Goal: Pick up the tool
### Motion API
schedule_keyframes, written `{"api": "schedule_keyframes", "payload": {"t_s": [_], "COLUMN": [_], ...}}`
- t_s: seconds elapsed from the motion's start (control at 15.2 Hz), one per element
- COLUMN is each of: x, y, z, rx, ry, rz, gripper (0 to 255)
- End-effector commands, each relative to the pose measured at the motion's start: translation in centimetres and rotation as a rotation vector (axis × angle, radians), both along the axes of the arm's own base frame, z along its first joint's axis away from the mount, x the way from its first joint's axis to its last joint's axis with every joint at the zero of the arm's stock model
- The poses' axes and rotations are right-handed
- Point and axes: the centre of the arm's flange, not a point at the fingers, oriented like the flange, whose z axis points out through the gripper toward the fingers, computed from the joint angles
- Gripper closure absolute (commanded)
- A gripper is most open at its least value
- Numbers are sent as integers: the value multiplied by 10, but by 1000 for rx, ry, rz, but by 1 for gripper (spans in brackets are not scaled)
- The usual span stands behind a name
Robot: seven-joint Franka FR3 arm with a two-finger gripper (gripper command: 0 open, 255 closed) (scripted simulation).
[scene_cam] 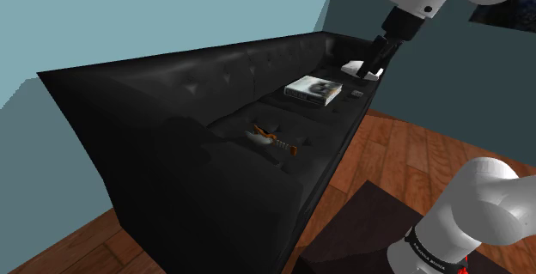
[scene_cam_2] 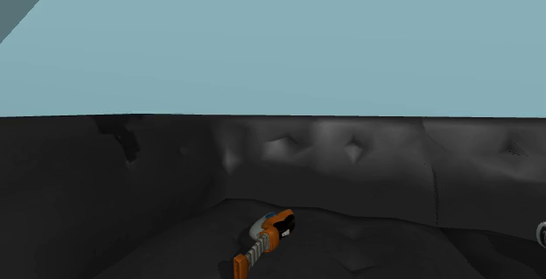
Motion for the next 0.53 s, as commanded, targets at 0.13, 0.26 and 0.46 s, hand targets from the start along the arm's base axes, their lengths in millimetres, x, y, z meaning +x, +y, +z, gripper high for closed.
{"api": "schedule_keyframes", "payload": {"t_s": [0.13,0.26,0.46], "x": [16,31,55], "y": [-6,-12,-21], "z": [-21,-42,-73], "rx": [-1,-2,-3], "ry": [3,6,10], "rz": [18,36,64], "gripper": [0,0,0]}}
